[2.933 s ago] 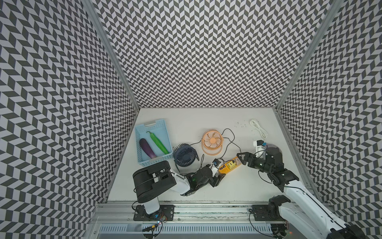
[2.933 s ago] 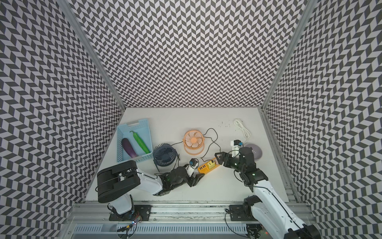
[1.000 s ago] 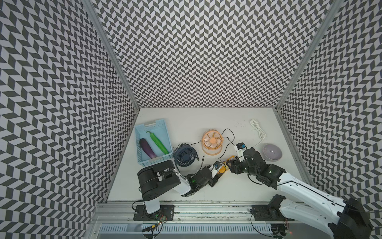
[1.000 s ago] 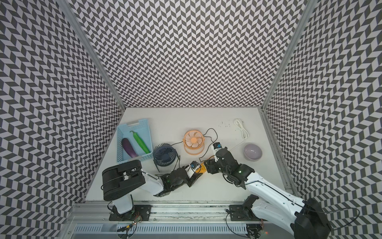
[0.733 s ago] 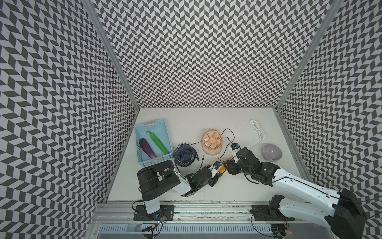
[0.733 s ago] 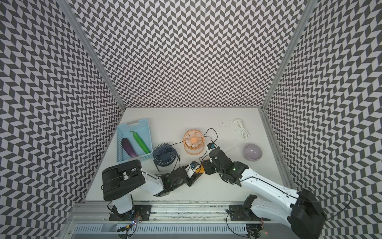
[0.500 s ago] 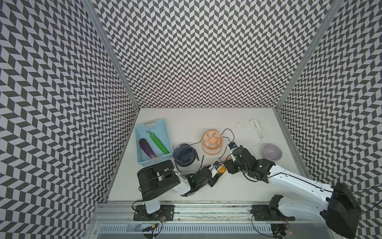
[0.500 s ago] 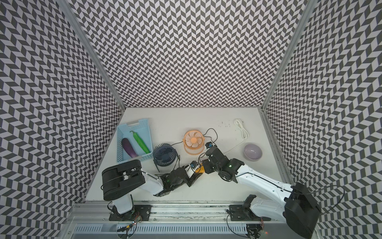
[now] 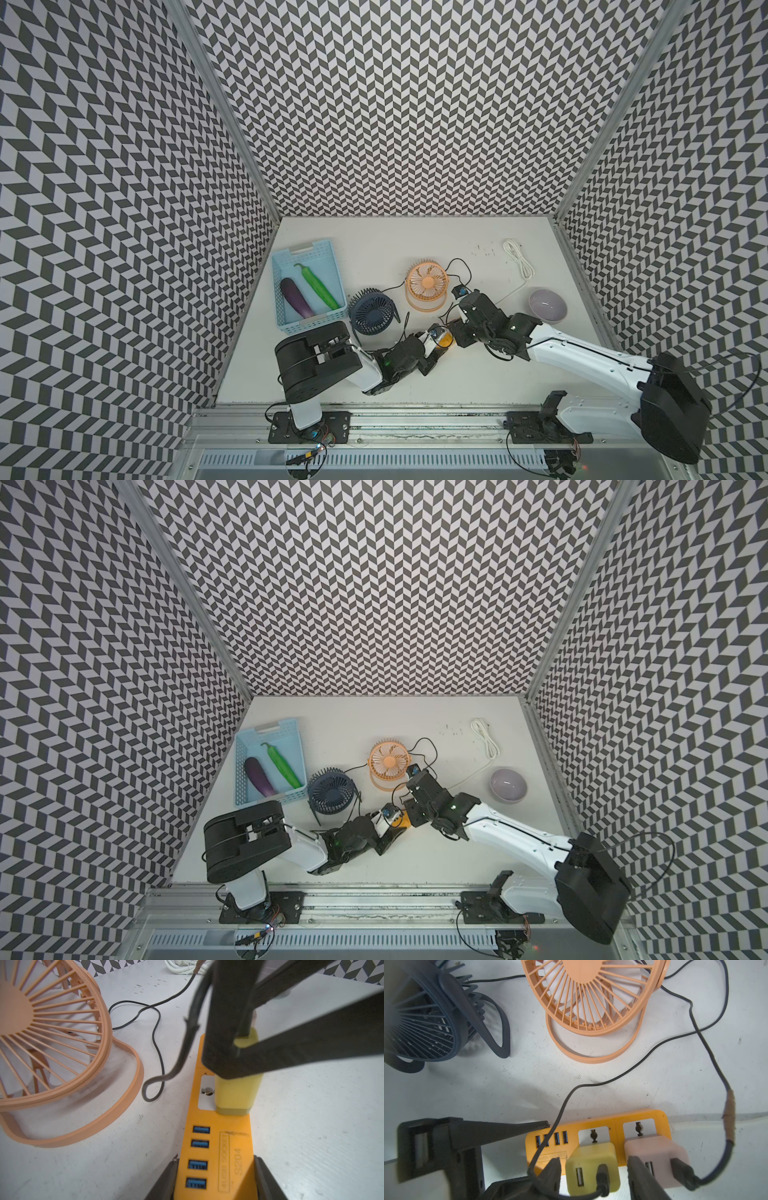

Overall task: Unplug the desk fan from the power strip
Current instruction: Remove the plug from the socket.

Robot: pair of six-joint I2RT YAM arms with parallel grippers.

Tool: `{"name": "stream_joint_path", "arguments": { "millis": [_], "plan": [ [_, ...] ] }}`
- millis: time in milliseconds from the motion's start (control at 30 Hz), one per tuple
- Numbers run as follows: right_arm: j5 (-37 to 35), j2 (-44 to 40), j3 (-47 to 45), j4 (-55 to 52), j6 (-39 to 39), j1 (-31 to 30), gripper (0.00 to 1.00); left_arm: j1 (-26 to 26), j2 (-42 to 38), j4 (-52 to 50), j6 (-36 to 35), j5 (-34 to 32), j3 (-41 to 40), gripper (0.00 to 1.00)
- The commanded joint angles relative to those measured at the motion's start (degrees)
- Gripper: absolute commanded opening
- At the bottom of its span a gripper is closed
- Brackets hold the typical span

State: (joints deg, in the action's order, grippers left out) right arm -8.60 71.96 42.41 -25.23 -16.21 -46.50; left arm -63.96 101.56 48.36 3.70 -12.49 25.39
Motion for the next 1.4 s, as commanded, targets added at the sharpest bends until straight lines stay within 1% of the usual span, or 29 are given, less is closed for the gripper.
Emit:
{"name": "stream_joint_path", "arguments": {
  "millis": [0,67,200,500,700,800,867,1000,1133,1233,1367],
  "plan": [
    [-0.65,1.48,1.17,1.34,1.13,-0.31,0.55,0.25,-1.31,-0.37,-0.63,0.1,-0.66,0.39],
    [-0.12,1.6,0.8,1.48,1.14,-0.4,0.55,0.24,-1.29,-0.37,-0.62,0.18,-0.64,0.39],
    [-0.22,1.19,0.74,1.42,0.64,-0.51,0.6,0.33,-1.14,-0.29,-0.63,0.19,-0.51,0.39],
    [-0.81,3.19,0.68,1.42,0.13,-0.69,0.56,0.33,-1.4,-0.11,-0.28,0.45,-0.69,0.39],
    [-1.39,3.66,0.53,1.42,-0.33,-1.04,0.47,0.33,-1.46,-0.02,-0.28,0.52,-0.8,0.39],
    [-1.28,3.65,0.16,1.93,-0.56,-1.4,0.4,0.33,-1.49,0.11,-0.04,0.54,-0.79,0.39],
    [-1.58,4.0,0.32,2.03,-0.87,-2.57,0.35,0.34,-1.4,0.23,-0.09,0.47,-0.83,0.39],
    [-1.36,4.47,0.33,2.64,-1.76,-4.03,0.3,0.33,-1.18,0.27,0.07,0.46,-0.83,0.38],
    [-3.67,2.4,-0.16,3.3,-3.67,-3.39,0.25,0.33,-1.18,0.16,0.27,-0.13,-1.07,0.38],
    [-3.39,0.59,-1.11,3.84,-3.88,-1.16,0.22,0.35,-1.47,0.31,0.42,-0.43,-1.56,0.37],
    [-2.65,0.49,-1.46,4.21,-3.83,-0.87,0.19,0.33,-1.47,0.24,0.42,-0.52,-1.49,0.37]
  ]
}}
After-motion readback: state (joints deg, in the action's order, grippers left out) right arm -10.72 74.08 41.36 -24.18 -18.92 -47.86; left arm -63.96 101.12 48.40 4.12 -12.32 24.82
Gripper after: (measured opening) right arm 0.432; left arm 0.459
